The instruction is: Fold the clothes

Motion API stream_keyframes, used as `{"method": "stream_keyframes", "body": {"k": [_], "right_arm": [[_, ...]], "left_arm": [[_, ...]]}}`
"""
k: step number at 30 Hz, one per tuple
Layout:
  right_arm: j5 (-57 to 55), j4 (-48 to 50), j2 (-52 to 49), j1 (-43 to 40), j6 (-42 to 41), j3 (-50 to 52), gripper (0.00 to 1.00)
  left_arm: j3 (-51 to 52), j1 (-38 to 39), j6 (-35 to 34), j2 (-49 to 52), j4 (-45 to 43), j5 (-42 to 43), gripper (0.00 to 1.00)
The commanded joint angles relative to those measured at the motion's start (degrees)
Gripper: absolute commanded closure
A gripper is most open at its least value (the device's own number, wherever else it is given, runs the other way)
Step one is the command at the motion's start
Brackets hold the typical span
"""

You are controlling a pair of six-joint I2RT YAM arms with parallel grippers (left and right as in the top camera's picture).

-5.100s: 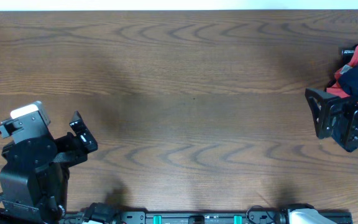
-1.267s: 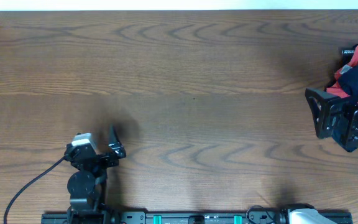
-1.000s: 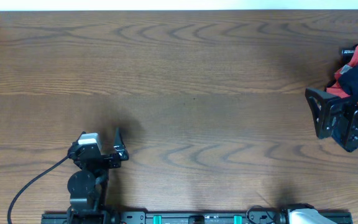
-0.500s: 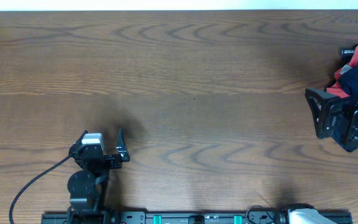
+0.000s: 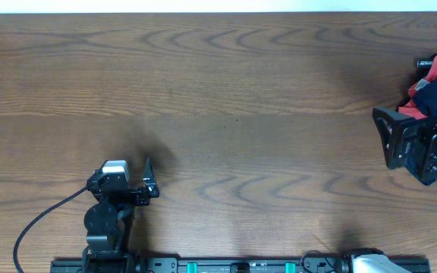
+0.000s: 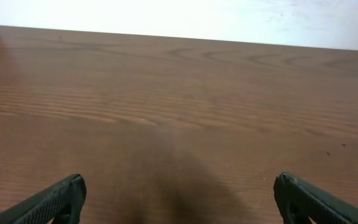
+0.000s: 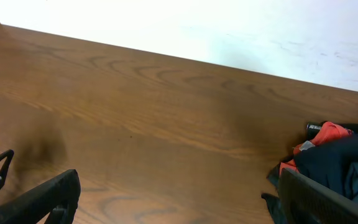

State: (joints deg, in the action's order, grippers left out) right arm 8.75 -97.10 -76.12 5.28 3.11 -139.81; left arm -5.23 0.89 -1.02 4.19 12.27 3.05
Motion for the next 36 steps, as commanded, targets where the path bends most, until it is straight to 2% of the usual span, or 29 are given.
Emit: {"method": "stream_keyframes", "body": {"k": [1, 17, 24, 36], "right_arm": [[-0.20, -0.15, 0.00, 0.37, -0.74, -0.26, 0.01], [-0.20, -0.15, 0.00, 0.37, -0.74, -0.26, 0.01], [-0.20, -0.15, 0.00, 0.37, -0.74, -0.26, 0.01], [-0.20, -0.15, 0.09, 0.37, -0.74, -0.26, 0.01]], "left_arm": [[0.94, 0.22, 0.79, 0.17, 1.70, 1.68, 0.02], [0.94, 0.22, 1.22, -0.15, 1.33, 1.68, 0.02], [0.94, -0.44, 1.42, -4.11, -3.39, 1.68, 0.02], [1.70, -0.44, 1.44, -4.13, -0.46, -0.59, 0.02]]}}
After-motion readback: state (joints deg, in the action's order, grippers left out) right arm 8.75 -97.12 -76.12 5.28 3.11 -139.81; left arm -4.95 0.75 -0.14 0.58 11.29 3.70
